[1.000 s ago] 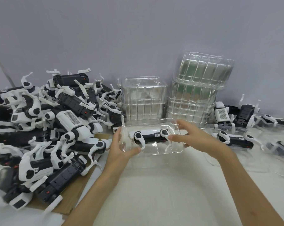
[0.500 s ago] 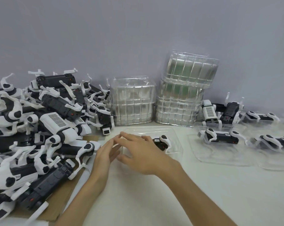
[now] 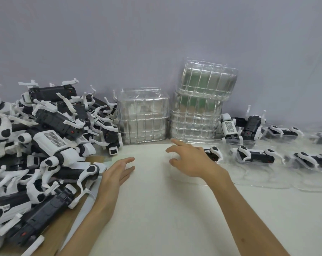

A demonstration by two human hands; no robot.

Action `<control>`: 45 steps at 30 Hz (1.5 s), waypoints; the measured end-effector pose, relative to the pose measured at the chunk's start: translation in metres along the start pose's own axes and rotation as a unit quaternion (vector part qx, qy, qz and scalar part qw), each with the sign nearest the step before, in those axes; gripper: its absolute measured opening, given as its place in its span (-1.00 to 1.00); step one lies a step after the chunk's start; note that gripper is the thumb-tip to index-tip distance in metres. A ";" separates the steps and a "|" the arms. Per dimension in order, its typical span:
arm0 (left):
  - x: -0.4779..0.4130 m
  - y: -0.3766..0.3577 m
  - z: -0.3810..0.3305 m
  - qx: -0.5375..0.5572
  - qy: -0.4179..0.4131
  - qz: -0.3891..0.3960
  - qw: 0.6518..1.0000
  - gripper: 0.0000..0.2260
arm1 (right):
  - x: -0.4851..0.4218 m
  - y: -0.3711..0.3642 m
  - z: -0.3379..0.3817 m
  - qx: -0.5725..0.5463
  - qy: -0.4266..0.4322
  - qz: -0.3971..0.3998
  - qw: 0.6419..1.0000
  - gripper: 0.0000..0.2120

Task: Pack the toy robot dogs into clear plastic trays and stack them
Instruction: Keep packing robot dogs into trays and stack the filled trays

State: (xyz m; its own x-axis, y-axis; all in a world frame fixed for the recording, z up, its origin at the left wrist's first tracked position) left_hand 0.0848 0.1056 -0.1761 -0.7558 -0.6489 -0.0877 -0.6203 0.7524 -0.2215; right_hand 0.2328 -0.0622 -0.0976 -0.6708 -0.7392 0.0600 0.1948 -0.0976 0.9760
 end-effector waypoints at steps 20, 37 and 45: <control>0.002 -0.004 -0.003 -0.023 -0.017 -0.005 1.000 -0.71 | 0.013 0.026 -0.008 -0.033 0.017 -0.097 0.995 -0.37; 0.006 -0.006 -0.007 -0.045 -0.008 -0.003 0.999 -0.73 | -0.005 -0.046 -0.022 -0.470 -0.301 -0.394 0.730 -0.55; 0.008 -0.010 -0.009 -0.080 -0.003 0.003 0.997 -0.75 | -0.001 -0.033 -0.033 -0.509 -0.294 -0.455 0.669 -0.69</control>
State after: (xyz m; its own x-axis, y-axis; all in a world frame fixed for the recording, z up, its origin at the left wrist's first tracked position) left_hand 0.0833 0.0938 -0.1660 -0.7587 -0.6446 -0.0941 -0.6415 0.7644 -0.0642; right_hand 0.2508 -0.0799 -0.1365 -0.9502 0.2960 -0.0971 -0.3003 -0.9532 0.0336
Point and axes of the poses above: each hand's wrist, its own x-axis away from the middle knuckle, its own y-axis out of the back of the hand, z = x × y, the point moved 2 cm from there along -x, towards the middle knuckle, and after that the axes turned 4 degrees about x, right-handed, at the moved point
